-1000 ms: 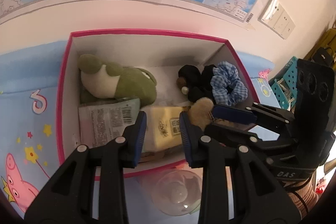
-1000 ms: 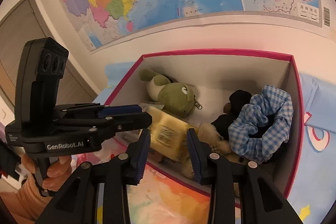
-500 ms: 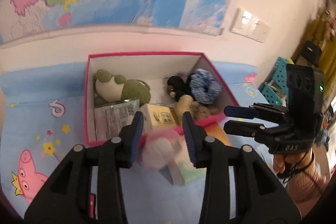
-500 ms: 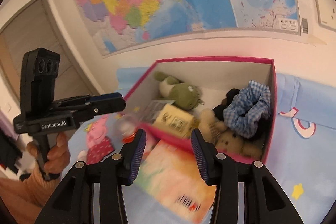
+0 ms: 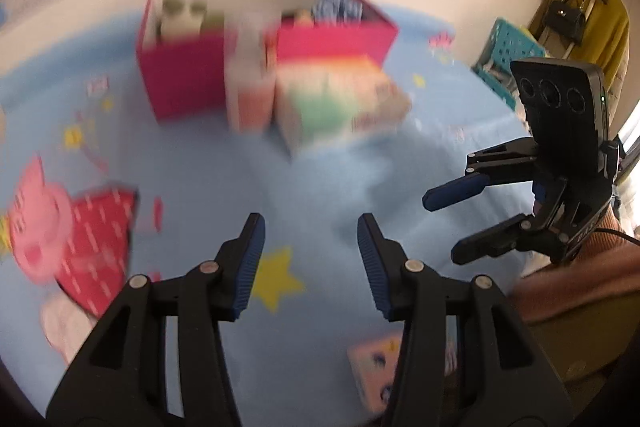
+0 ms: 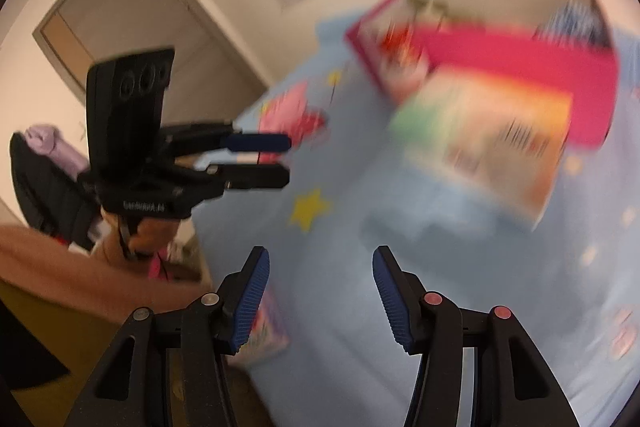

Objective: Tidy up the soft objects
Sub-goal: 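Move the right gripper back to the pink floral tissue pack and grasp it, then lift the pink floral tissue pack with the right gripper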

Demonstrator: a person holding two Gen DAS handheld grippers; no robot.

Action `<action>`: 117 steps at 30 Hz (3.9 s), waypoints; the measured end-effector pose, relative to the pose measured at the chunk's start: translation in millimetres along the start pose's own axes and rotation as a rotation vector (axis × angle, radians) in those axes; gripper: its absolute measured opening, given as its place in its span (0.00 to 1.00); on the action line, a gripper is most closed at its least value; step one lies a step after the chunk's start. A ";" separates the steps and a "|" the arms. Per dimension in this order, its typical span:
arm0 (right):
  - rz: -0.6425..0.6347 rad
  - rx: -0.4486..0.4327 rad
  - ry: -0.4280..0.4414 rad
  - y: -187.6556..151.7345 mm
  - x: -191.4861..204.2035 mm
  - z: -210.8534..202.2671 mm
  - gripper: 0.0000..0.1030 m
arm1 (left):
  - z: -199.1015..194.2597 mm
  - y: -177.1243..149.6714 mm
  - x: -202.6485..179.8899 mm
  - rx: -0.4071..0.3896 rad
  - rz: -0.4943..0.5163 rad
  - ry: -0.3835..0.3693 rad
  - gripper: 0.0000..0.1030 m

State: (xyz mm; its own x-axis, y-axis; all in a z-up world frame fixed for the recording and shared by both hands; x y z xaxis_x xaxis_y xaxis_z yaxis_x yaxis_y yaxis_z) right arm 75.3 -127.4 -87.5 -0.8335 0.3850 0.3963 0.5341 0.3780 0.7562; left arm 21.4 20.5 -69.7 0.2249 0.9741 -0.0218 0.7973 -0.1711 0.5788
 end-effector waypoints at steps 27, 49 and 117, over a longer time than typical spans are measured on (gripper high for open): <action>0.078 0.070 0.124 -47.0 17.5 29.9 0.41 | -2.5 -74.6 -31.0 0.142 -0.075 -0.214 0.44; 0.167 -0.144 -0.061 -15.4 -42.8 -27.8 0.41 | 41.2 -8.8 -39.5 0.118 -0.079 -0.123 0.38; 0.121 -0.246 -0.166 8.9 -34.6 -51.8 0.37 | 25.7 35.5 -56.7 0.015 -0.035 -0.103 0.37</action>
State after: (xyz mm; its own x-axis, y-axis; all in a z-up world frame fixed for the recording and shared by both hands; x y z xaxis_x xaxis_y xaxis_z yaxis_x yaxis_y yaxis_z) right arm 101.6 -180.9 -67.5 -0.7207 0.5545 0.4160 0.5610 0.1141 0.8199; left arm 51.3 -44.6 -68.8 0.2522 0.9594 -0.1261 0.8138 -0.1397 0.5641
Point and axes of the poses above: each gripper's, at about its wrist camera, not at the fingertips, and z roughly the way its jaws point, x to its left, y to its top, the point moved 4 cm from there along z, roughly the way its jaws point, and after that the axes turned 13 degrees about y, right-handed, at the moved point
